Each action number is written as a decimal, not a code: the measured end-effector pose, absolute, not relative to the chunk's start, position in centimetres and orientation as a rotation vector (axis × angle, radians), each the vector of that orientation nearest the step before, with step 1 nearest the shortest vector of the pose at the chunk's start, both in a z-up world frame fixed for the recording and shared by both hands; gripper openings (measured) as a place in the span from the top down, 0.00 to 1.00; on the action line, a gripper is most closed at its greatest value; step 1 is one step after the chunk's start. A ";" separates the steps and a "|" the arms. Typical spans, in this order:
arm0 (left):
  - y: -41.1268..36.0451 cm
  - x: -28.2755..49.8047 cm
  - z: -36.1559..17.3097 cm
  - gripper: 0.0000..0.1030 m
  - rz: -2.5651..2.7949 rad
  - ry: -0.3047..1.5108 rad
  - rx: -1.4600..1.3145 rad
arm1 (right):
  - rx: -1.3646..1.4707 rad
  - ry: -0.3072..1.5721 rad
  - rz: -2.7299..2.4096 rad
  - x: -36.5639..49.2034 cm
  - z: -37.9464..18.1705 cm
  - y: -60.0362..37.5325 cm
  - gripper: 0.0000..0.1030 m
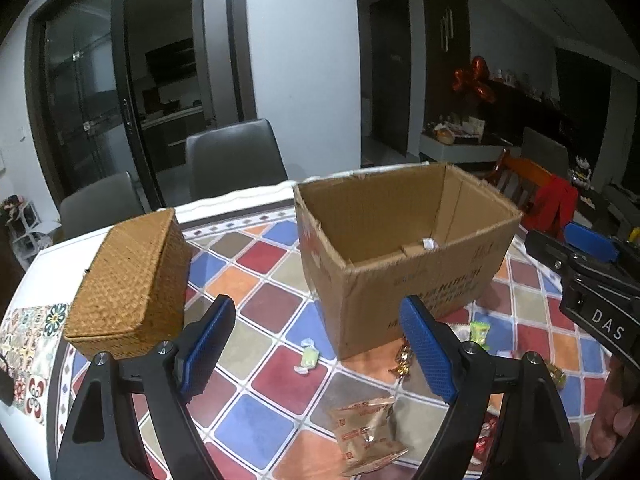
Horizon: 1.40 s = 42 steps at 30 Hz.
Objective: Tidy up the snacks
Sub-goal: 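Move both tools back toward the snacks beside the cardboard box, then grasp the green candy with the left tool while the right tool grasps the white pastry packet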
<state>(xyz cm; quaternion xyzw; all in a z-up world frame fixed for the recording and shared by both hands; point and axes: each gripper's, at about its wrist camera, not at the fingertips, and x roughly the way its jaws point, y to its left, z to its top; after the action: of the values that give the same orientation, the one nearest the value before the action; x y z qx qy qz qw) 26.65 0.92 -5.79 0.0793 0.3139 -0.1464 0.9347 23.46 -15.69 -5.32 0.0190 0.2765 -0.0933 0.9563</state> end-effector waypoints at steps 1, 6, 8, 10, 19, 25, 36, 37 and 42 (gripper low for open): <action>0.9 26.8 -6.2 0.19 -0.302 0.648 0.162 | 0.038 0.566 -0.192 23.5 -5.7 -15.5 0.43; 1.1 27.5 -8.3 0.20 -0.317 0.674 0.161 | 0.041 0.599 -0.197 23.9 -7.7 -15.0 0.43; 1.2 27.7 -9.0 0.22 -0.319 0.674 0.172 | 0.047 0.607 -0.208 24.0 -8.5 -14.8 0.43; 1.3 28.0 -9.8 0.24 -0.322 0.683 0.174 | 0.040 0.610 -0.220 24.0 -9.2 -14.6 0.43; 1.8 29.6 -13.3 0.33 -0.323 0.738 0.180 | 0.016 0.652 -0.246 24.7 -12.5 -13.5 0.43; 1.6 30.8 -15.3 0.38 -0.330 0.756 0.214 | 0.012 0.692 -0.259 25.3 -14.7 -13.0 0.43; 1.6 32.9 -18.7 0.43 -0.360 0.825 0.200 | -0.005 0.772 -0.271 26.4 -17.4 -12.0 0.45; 1.6 33.1 -19.0 0.43 -0.363 0.831 0.197 | -0.002 0.783 -0.273 26.5 -17.7 -12.0 0.46; 1.4 33.7 -20.0 0.43 -0.376 0.855 0.198 | 0.019 0.827 -0.281 26.9 -18.7 -12.0 0.48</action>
<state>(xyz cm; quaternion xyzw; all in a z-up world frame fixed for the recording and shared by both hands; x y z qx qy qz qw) 33.68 1.39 -20.04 0.0951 0.4114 -0.1808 0.8883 26.88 -12.04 -18.71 0.0093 0.4004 -0.1363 0.9061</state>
